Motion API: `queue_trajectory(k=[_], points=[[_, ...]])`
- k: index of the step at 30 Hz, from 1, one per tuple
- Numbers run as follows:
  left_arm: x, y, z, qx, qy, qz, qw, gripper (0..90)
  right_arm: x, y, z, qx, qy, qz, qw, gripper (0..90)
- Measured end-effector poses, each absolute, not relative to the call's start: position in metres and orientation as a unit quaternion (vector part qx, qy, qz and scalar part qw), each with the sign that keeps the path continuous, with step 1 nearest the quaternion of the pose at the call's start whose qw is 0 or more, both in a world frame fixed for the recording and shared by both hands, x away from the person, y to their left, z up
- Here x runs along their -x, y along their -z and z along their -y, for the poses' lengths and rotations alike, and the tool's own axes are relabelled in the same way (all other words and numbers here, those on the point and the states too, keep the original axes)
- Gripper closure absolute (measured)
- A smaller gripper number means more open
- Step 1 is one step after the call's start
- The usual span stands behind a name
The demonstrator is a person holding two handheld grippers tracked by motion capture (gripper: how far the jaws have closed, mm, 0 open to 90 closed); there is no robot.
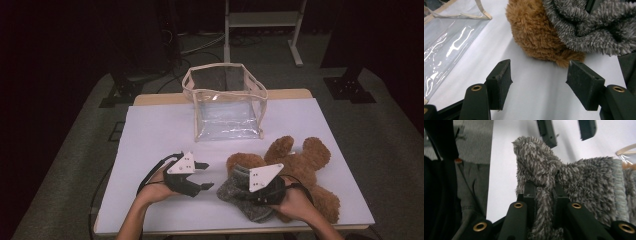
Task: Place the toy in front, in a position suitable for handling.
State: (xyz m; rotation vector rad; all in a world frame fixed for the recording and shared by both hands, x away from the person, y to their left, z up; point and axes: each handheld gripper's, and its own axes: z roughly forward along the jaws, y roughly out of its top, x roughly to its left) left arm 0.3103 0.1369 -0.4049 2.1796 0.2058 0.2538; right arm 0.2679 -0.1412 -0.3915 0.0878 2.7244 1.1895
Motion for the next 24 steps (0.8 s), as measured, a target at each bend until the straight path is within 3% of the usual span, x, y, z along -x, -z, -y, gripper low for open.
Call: queue_trajectory(k=[12, 16, 24], points=[[-0.311, 0.407, -0.132, -0.884, -0.095, -0.078, 0.45, 35.2, -0.303, 0.34, 0.185, -0.101, -0.46, -0.871, 0.135, 76.9], [-0.311, 0.407, -0.128, -0.884, -0.093, -0.074, 0.452, 35.2, -0.317, 0.347, 0.186, -0.115, -0.456, -0.877, 0.101, 76.9], [-0.311, 0.407, -0.111, -0.886, -0.082, -0.052, 0.453, 35.2, -0.31, 0.357, 0.171, -0.085, -0.465, -0.88, 0.042, 76.8]])
